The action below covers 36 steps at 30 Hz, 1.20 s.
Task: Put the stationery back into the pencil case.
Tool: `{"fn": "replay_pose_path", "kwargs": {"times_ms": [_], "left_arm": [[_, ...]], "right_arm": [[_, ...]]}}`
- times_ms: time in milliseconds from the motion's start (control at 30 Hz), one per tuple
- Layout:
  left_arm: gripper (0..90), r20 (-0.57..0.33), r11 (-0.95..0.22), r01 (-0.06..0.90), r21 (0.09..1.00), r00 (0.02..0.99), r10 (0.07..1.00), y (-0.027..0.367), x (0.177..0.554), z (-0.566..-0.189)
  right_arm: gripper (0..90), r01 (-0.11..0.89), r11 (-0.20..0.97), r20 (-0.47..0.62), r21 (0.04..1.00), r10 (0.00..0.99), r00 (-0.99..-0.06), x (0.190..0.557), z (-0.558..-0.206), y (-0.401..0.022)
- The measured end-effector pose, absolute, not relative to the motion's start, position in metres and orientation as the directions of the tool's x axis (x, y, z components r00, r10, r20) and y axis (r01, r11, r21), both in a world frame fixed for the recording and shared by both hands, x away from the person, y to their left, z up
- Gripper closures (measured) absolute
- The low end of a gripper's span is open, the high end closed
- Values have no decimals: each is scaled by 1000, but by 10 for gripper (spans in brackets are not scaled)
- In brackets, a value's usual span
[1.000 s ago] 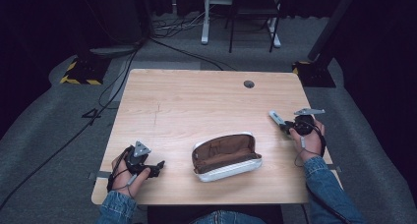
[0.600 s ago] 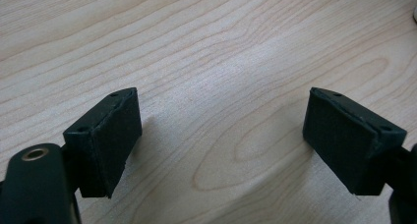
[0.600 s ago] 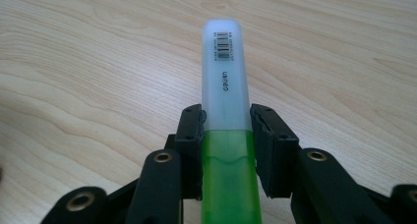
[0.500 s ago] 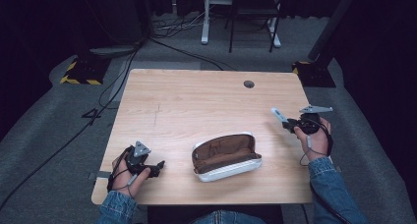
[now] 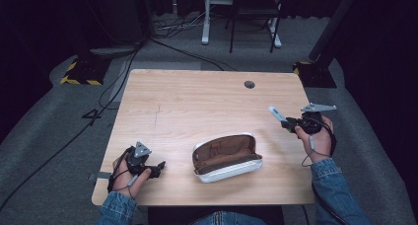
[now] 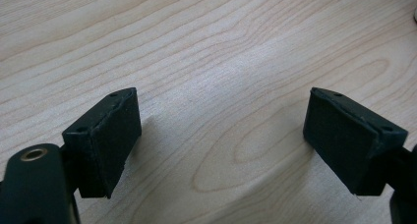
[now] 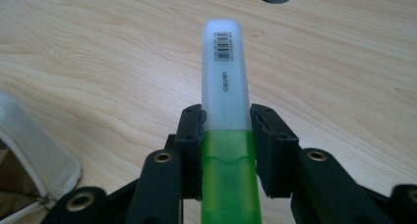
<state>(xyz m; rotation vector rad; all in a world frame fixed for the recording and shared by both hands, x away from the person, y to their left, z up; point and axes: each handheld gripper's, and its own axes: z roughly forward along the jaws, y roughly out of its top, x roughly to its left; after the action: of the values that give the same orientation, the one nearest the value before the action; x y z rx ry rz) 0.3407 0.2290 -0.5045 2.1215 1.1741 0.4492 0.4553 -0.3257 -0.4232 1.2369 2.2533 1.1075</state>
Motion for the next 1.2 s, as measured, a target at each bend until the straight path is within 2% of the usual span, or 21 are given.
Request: {"fn": "replay_pose_path", "kwargs": {"times_ms": [500, 700, 1200], "left_arm": [[138, -19, -377, 617, 691, 537, 844, 227, 342, -505], [138, -24, -373, 621, 690, 534, 845, 227, 342, -505], [138, -25, -372, 620, 691, 534, 845, 227, 342, -505]], "right_arm": [[671, 512, 366, 74, 777, 755, -652, 434, -395, -294], [671, 466, 413, 74, 782, 681, -729, 420, -378, -271], [671, 401, 516, 73, 757, 542, -837, 394, -366, -228]]}}
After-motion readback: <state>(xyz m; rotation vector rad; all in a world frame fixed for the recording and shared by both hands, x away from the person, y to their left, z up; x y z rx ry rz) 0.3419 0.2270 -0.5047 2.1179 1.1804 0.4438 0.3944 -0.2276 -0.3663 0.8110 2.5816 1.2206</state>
